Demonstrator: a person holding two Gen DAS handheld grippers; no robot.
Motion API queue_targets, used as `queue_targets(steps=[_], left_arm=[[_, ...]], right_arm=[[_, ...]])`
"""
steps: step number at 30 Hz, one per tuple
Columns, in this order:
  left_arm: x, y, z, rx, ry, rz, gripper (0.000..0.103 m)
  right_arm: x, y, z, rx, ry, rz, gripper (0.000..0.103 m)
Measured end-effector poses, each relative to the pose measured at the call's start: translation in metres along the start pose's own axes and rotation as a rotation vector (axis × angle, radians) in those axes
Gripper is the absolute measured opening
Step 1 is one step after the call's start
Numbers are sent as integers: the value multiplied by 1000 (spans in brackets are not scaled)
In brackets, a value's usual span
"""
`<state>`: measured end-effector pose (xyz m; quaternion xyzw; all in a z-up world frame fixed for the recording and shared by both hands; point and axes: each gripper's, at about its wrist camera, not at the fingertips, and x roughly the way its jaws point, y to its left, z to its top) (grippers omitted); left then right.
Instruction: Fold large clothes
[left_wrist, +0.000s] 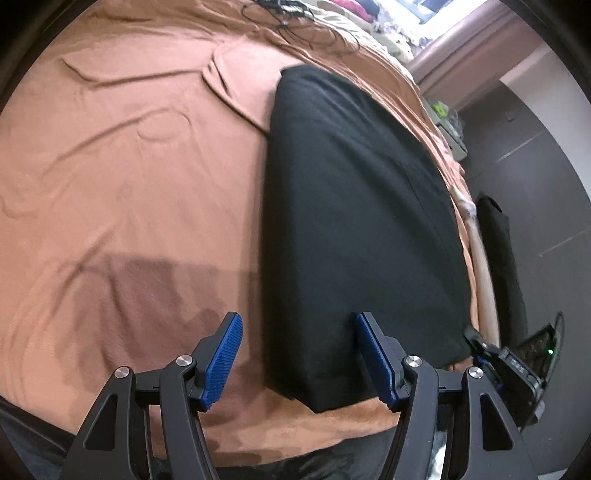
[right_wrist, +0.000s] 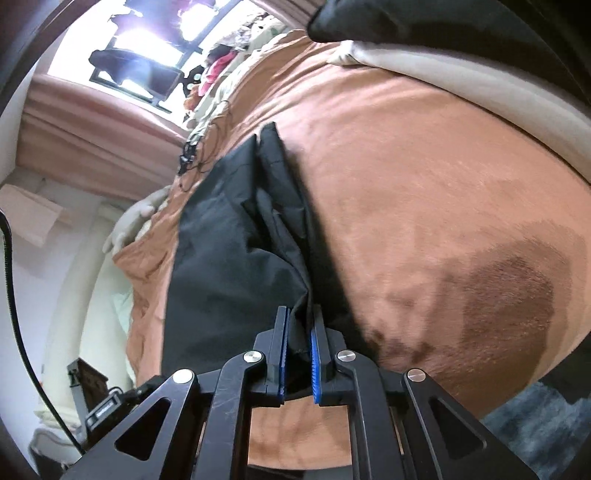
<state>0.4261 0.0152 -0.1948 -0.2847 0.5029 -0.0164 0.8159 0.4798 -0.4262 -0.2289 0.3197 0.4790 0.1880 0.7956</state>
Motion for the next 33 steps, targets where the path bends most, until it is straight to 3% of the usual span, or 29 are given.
queue_targets(steps=[3,6,8,10,16,18,20,22,25,33], left_arm=[[2,-3,-4,24,-1,-11,65],[5,-6,-5,37,0,-22,59],[8,-8,-5,43,-5,-7,59],[10,-12,-4,51,-10,3,58],[16,-19,-5,78,-19,19,58],[16,-18,-6,83,-20,19,53],[15,-20,-6,89,-27,22,44],[11,-23,-8,109,-40,31,34],[3,-26,-7,122,-53,42,29],[-25,-15,-25,164,-48,45,27]], right_arm=[[-1,-1,-3,-5,0,-11,9],[-3,4,-2,-28,2,-34,18],[-5,6,-1,-53,1,-97,53],[-7,8,0,-74,4,-119,60],[4,-4,2,-33,61,-44,60],[6,-4,2,-34,69,-15,50],[6,-3,-1,-41,76,16,27],[3,4,-4,-60,69,25,22],[-2,12,-12,-79,71,35,19],[-15,17,-41,-96,141,86,19]])
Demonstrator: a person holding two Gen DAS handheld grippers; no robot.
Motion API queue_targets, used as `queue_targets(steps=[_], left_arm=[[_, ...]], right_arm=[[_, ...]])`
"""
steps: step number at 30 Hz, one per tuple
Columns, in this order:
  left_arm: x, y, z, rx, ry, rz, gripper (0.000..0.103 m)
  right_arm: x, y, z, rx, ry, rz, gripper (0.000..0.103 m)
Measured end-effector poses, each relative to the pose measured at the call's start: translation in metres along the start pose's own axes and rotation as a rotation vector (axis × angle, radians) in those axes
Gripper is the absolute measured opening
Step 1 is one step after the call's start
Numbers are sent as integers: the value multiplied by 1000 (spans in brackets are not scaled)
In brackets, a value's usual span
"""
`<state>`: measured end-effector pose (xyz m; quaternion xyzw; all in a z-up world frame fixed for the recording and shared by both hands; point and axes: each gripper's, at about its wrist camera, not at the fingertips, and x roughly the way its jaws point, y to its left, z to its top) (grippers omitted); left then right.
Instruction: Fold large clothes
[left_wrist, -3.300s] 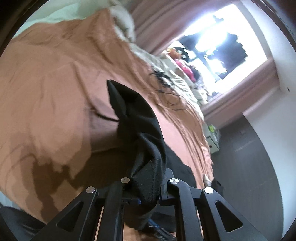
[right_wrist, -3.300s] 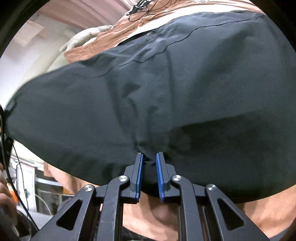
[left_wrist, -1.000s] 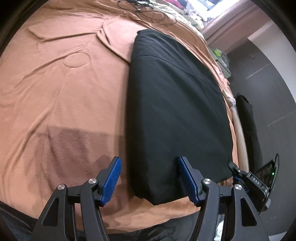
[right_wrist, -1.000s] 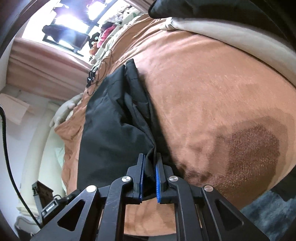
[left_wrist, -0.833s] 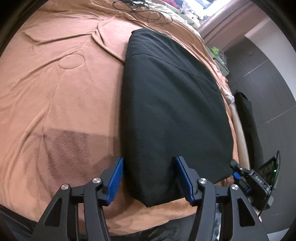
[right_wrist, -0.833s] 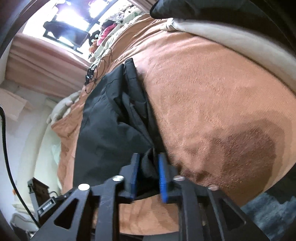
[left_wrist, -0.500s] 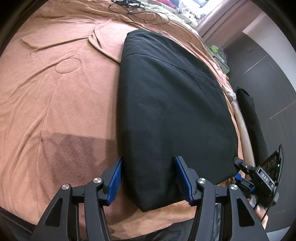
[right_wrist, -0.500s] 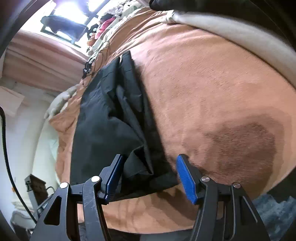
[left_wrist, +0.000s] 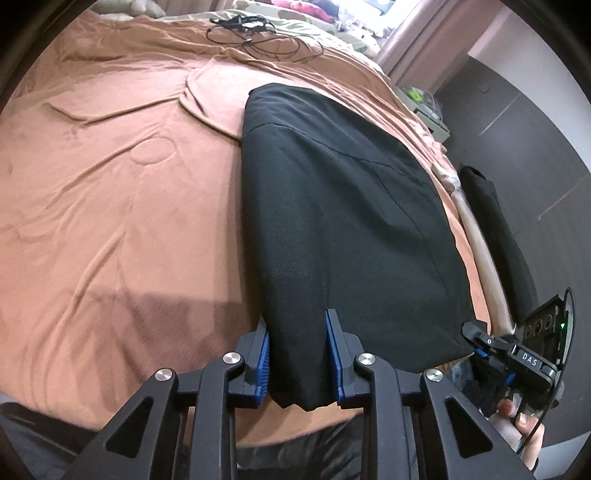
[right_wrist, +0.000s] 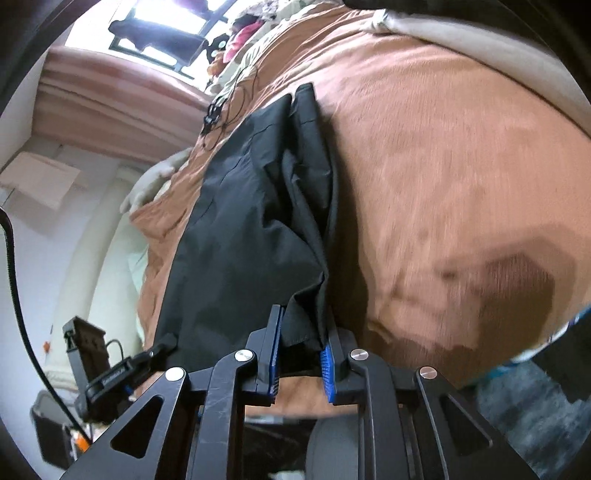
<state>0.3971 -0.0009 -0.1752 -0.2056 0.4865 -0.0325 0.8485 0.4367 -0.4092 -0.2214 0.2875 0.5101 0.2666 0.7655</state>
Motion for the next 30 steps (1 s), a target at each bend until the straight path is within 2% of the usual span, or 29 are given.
queue_targets(steps=[5,7,9,10,11,13,15,18,19,30], left_arm=[[-18,7,-23,31,23,-3,28],[-21,7,-31,51,42,2,31],[-20,10,-37,64,63,11,36],[-19,12,-38,68,72,20,39],[-18,15,-38,64,81,20,40],[-17,22,-34,33,89,-3,43],[-19,30,-27,-1,76,-27,44],[-20,36,-12,-23,51,-36,56],[-19,37,-6,-30,38,-31,57],[17,54,49,-70,28,-25,57]], right_arm=[[-9,6,-27,-51,50,-5,19],[-13,4,-35,-61,81,-9,22],[-17,4,-37,-92,86,-31,29],[-20,5,-36,-107,83,-50,36],[-21,4,-34,-107,83,-63,50],[-27,2,-26,-92,62,-70,63],[-35,-1,-16,-91,37,-57,65],[-35,-4,1,-73,29,-61,77],[-34,-3,6,-75,25,-60,79],[19,-2,66,-58,71,-74,81]])
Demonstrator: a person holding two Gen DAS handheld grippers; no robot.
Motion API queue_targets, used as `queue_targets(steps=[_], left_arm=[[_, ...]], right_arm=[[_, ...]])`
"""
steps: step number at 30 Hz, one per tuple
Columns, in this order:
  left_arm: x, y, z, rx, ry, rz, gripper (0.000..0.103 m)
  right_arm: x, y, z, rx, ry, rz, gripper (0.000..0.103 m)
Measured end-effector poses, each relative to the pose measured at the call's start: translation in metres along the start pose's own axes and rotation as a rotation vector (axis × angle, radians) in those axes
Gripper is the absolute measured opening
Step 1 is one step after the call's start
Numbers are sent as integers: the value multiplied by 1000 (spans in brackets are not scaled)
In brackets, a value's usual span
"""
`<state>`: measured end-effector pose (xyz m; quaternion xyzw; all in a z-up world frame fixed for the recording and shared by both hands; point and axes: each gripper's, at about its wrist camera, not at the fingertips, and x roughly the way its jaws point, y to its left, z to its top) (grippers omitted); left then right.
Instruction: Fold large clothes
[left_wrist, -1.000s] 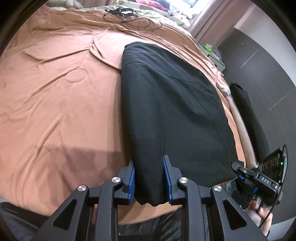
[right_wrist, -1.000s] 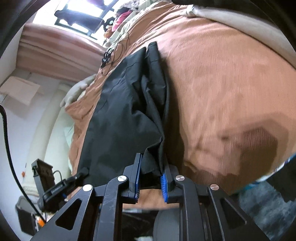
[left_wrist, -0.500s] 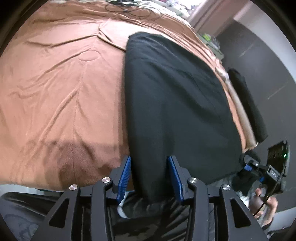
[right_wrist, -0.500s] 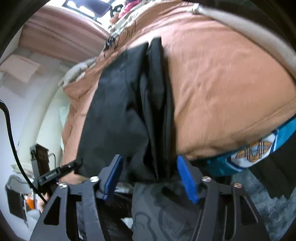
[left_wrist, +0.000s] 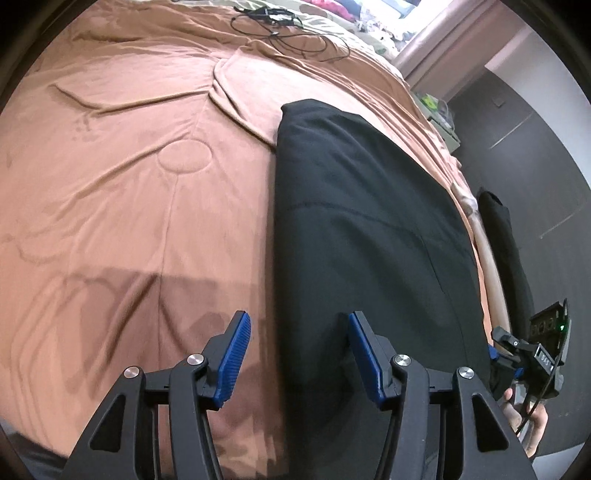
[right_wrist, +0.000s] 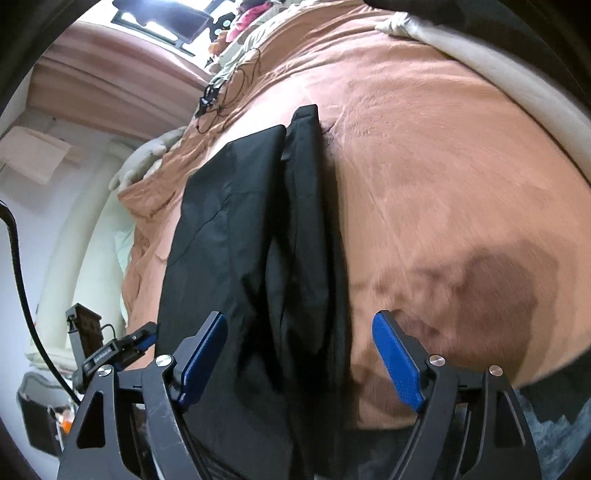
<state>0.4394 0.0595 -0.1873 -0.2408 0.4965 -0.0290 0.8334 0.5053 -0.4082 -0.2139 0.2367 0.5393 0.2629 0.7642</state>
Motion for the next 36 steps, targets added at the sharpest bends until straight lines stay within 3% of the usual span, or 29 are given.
queue_targets(steps=[12,27,28,29,31,33,36], left_arm=[[40,-7,52,16,0,-12,57],[58,-12,75,41,3,-5,57],[59,-13,75,40,1,-3,57],[58,-14,75,40,-1,0,57],[57,-17,74,46,-7,0,57],[55,-22,72,70,-13,-1,57],[52,-30,71,107,-23,-6,57]], right_arm=[[45,-3,56,9,66,60,81],[82,0,100,-2,105,104,81],[82,2,102,-10,102,105,78],[81,5,104,-22,92,110,58],[78,4,107,-7,77,140,36],[74,-5,107,36,72,166,30],[71,-10,103,5,72,129,30]])
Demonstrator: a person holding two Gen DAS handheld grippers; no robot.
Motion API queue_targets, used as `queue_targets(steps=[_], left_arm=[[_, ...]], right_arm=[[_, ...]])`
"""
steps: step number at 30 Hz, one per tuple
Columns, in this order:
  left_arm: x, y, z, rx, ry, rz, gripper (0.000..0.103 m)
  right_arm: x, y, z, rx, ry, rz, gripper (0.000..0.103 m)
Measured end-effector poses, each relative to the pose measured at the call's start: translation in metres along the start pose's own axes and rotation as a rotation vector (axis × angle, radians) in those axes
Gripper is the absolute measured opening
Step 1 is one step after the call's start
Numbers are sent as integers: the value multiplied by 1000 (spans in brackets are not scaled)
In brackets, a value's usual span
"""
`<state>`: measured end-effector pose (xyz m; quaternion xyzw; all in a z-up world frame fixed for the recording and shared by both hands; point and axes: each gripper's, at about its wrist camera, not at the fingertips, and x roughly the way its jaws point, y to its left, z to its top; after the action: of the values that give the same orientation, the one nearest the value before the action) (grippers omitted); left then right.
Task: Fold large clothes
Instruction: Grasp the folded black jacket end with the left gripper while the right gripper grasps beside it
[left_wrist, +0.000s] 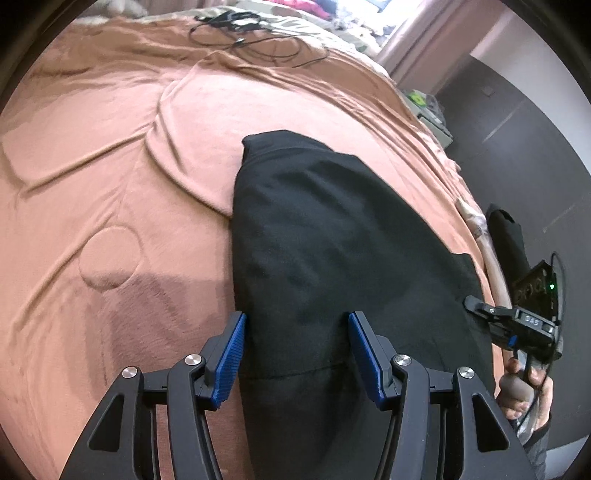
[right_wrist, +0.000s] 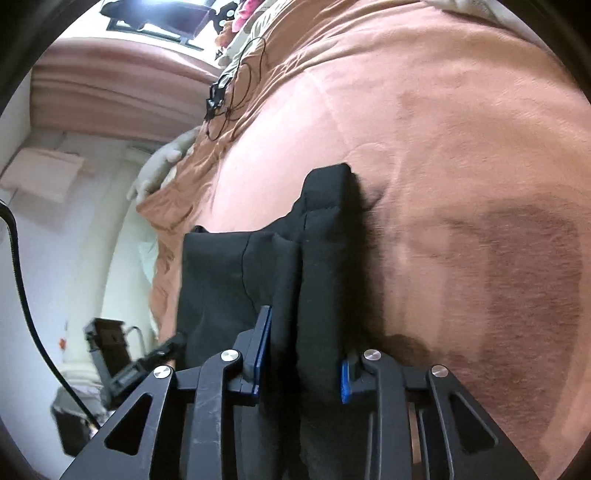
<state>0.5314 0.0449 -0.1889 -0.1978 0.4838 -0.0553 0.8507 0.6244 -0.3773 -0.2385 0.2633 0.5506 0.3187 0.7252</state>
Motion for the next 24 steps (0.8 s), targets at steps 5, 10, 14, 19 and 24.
queue_targets(steps=[5,10,14,19,24], left_arm=[[7,7,4,-4,16,3,57],[13,19,16,-52,23,-25,57],[25,22,26,-78,36,-33,61],[37,23,35,-100,56,-28,61],[29,19,34,-96,42,-25,50]], right_arm=[[0,-7,1,24,34,33,58],[12,7,6,-8,65,44,79],[21,16,11,-36,64,11,77],[27,12,14,-24,59,-13,48],[19,14,8,-30,41,13,27]])
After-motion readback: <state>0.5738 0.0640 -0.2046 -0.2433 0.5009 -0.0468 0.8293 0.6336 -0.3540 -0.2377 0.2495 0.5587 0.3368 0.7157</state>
